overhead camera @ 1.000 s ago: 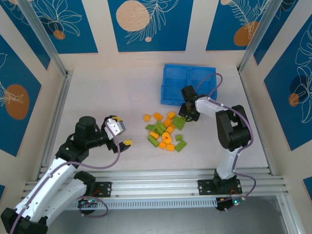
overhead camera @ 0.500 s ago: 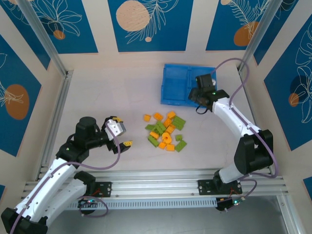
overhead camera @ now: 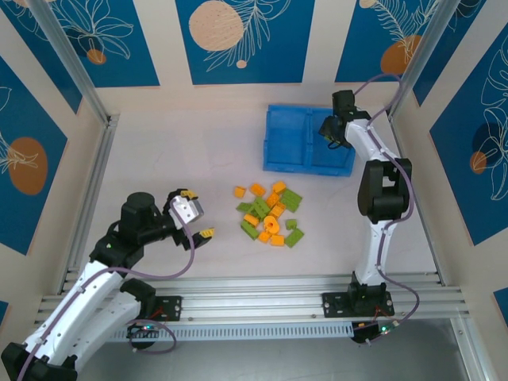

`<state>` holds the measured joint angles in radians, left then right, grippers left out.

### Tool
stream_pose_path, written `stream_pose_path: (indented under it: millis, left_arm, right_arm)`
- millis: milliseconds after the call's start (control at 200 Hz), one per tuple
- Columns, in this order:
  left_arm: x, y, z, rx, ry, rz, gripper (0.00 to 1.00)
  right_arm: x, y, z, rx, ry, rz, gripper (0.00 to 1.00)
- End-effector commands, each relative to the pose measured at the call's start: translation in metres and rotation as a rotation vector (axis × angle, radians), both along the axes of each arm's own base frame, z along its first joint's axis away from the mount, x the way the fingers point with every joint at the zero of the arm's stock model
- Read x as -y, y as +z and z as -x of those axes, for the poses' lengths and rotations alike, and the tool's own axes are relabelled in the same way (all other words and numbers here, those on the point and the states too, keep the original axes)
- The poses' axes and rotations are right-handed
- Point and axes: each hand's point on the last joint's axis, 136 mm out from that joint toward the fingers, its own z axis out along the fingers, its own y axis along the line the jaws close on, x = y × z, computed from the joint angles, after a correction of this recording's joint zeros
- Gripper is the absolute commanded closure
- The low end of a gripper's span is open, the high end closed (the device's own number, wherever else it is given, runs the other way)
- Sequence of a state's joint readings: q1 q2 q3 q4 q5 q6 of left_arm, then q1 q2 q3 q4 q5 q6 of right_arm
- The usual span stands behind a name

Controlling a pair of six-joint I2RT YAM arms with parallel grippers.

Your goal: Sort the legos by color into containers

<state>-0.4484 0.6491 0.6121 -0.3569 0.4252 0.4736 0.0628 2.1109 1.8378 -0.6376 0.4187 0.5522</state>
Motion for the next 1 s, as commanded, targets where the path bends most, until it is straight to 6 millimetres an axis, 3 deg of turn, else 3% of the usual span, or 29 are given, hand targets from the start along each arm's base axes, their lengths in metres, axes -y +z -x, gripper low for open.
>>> stream_pose_path:
  millis: [0,215,280,300,325,385,495,595,730,845,995]
  left_arm:
    - [0.000,-0.001,0.001,0.012,0.003,-0.002,0.00]
    - [0.001,-0.002,0.000,0.003,0.000,-0.002,0.00]
    - [0.001,-0.002,0.000,0.003,0.001,-0.004,0.00]
    - [0.001,-0.002,0.000,0.004,0.002,-0.004,0.00]
    - [0.000,-0.002,0.000,0.005,0.004,-0.006,0.00]
    - [0.000,-0.004,-0.001,0.005,0.007,-0.014,0.00]
    - [0.000,-0.004,-0.005,0.006,0.012,-0.020,0.00]
    - [0.002,-0.006,-0.007,0.000,0.005,-0.028,0.00]
    - [0.004,-0.011,-0.009,-0.013,-0.005,-0.045,0.00]
    - [0.003,-0.015,-0.009,-0.027,-0.008,-0.057,0.00]
    - [0.002,-0.016,-0.005,-0.032,-0.004,-0.057,0.00]
  right_arm:
    - [-0.004,0.024,0.003,-0.002,0.009,-0.031,0.23]
    - [-0.009,0.071,0.020,0.071,0.037,-0.045,0.18]
    - [-0.019,0.091,0.037,0.104,0.075,-0.069,0.18]
    - [-0.023,0.087,0.043,0.091,0.090,-0.078,0.18]
    - [-0.028,0.100,0.054,0.117,0.111,-0.094,0.18]
    - [-0.046,0.107,0.079,0.133,0.169,-0.140,0.18]
    - [-0.080,0.097,0.132,0.129,0.245,-0.209,0.19]
    - [-0.114,0.070,0.179,0.073,0.326,-0.230,0.19]
    - [-0.161,0.039,0.221,-0.041,0.435,-0.278,0.20]
    - [-0.176,0.007,0.243,-0.145,0.433,-0.254,0.20]
    - [-0.165,-0.029,0.268,-0.256,0.376,-0.155,0.18]
